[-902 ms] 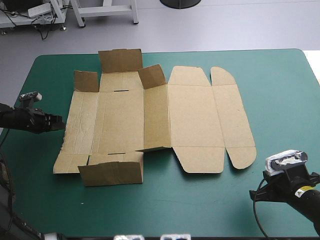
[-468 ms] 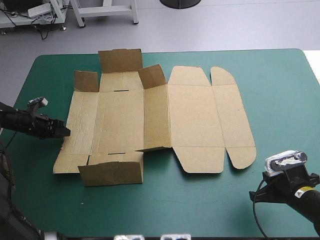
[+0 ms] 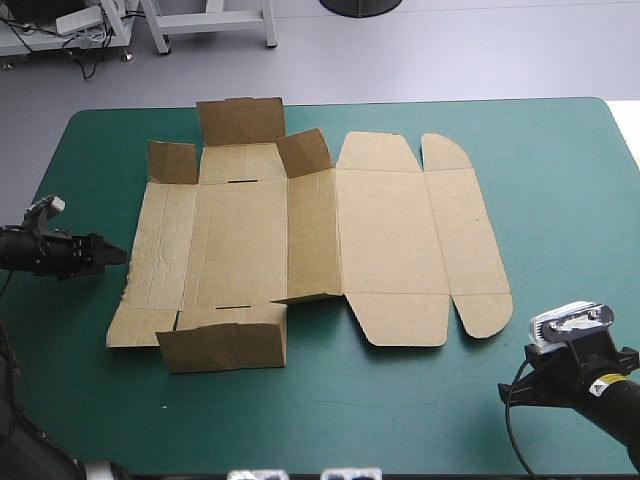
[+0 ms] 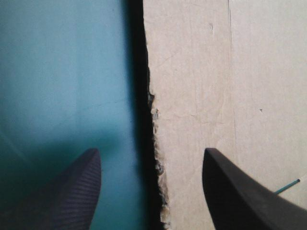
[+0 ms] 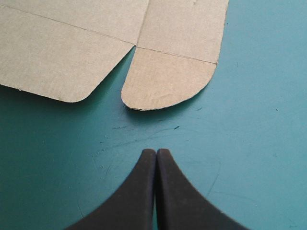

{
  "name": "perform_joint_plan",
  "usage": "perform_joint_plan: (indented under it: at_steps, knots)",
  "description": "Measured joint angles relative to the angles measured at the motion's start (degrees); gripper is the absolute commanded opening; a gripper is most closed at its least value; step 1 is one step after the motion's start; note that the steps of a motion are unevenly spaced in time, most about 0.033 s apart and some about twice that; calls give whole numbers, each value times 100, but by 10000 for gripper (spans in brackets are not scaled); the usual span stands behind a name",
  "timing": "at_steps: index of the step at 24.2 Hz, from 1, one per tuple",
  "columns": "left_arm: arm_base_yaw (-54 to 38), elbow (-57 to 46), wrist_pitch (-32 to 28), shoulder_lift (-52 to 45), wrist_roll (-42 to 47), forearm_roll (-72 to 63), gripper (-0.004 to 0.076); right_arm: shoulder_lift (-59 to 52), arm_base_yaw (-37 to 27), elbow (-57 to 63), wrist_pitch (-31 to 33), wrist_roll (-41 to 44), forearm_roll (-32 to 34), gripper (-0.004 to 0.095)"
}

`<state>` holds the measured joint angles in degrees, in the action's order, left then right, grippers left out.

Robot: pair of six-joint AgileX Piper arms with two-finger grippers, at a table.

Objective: Fold the box

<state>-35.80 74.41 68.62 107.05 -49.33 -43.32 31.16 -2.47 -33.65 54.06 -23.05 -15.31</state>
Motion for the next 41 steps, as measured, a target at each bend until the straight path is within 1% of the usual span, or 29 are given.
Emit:
perform_joint_plan:
  at_steps: [13, 21, 25, 30, 37, 41]
  knots:
    - [60, -53, -10, 107, 0, -73, 449, 0, 0, 0, -10, 0, 0, -20]
    - [537, -53, -9, 156, 57, 219, 449, 0, 0, 0, -26, 0, 0, -20]
    - [634, -48, 10, 184, 154, 198, 449, 0, 0, 0, -26, 0, 0, -20]
    - [787, -48, 4, 194, 257, 116, 449, 0, 0, 0, -32, 0, 0, -20]
    - [1408, -48, -20, 204, 445, 22, 449, 0, 0, -4, -32, 0, 0, -20]
    - [1614, -58, -20, 222, 462, -359, 449, 0, 0, -4, -32, 0, 0, -20]
